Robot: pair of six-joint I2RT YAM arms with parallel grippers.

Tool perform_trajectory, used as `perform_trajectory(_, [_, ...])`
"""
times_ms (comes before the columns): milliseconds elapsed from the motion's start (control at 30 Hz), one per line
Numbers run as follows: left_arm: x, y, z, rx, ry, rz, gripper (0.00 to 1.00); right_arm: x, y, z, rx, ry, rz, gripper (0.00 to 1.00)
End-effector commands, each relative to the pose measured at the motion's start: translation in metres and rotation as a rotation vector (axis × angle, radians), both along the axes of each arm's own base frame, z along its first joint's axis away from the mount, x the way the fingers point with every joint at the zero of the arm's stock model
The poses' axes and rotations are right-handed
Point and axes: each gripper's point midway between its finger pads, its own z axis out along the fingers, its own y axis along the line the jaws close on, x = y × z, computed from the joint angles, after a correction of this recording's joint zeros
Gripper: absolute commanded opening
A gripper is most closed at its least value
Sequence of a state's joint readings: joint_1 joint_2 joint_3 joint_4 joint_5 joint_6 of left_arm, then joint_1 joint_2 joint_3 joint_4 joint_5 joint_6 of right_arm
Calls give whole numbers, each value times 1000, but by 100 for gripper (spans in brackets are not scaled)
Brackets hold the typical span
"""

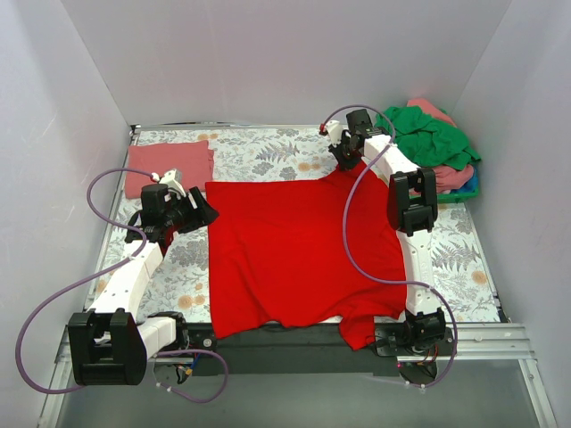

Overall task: Fold and stack the t-shirts
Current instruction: Flatten the tshirt out

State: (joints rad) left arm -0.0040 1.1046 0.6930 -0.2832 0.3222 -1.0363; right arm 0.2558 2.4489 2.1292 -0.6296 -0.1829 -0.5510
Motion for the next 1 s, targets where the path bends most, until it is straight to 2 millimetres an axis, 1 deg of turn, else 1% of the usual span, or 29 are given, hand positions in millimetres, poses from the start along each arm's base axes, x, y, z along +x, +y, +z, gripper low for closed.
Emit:
perform_trajectory(0, [-1,0,0,11,-16,-10,62,4,1,-2,10,-6,-12,5])
perform_trajectory(33, [-1,0,0,11,-16,-10,62,5,1,1,13,-13,-15,2])
perform_trajectory(67, [-1,0,0,11,-16,-10,62,7,1,4,16,-21,-16,1])
perform_trajectory(167, [-1,0,0,13,-18,-10,62,14,6,20,46,-53,-22,1])
perform_trajectory(200, [-1,0,0,13,-18,-8,62,17,11,30,67,-70,-19,1])
perform_trajectory(333, [-1,1,1,15,-20,-6,62,29,20,53,136,-115,-46,1])
perform_trajectory(433, [-1,1,0,16,-18,-6,62,42,25,63,201,-146,-110,1])
perform_trajectory(467, [-1,1,0,18,-17,-6,62,45,27,64,235,-141,-153,1])
perform_trajectory(500, [-1,1,-1,19,-16,-4,62,53,30,68,264,-167,-182,1])
perform_trajectory(533, [-1,1,-2,18,-11,-6,62,60,28,72,290,-179,-218,1])
perform_trajectory(567, [-1,1,-3,19,-7,-4,62,65,30,71,344,-162,-293,1])
perform_trajectory(600, [-1,2,-4,19,-5,-3,62,79,27,80,376,-211,-357,1])
perform_trajectory(633, [-1,1,-6,19,2,-5,62,86,22,81,399,-226,-421,1])
perform_trajectory(667, [-1,1,-6,19,6,-5,62,89,20,79,428,-228,-484,1])
perform_trajectory(733, [-1,2,-7,19,10,-3,61,101,14,88,516,-250,-600,1])
perform_trajectory(800, [-1,1,-9,18,16,-6,61,107,6,89,591,-240,-711,1])
perform_trajectory(833, [-1,1,-10,19,19,-5,61,112,-1,94,615,-259,-748,1])
perform_trajectory(900, [-1,1,-11,21,22,-4,61,116,-6,98,633,-268,-765,2])
perform_trajectory(933, [-1,1,-10,20,22,-6,61,118,-15,97,616,-286,-795,7])
perform_trajectory(967, [-1,2,-10,21,21,-3,61,119,-19,101,619,-295,-805,8])
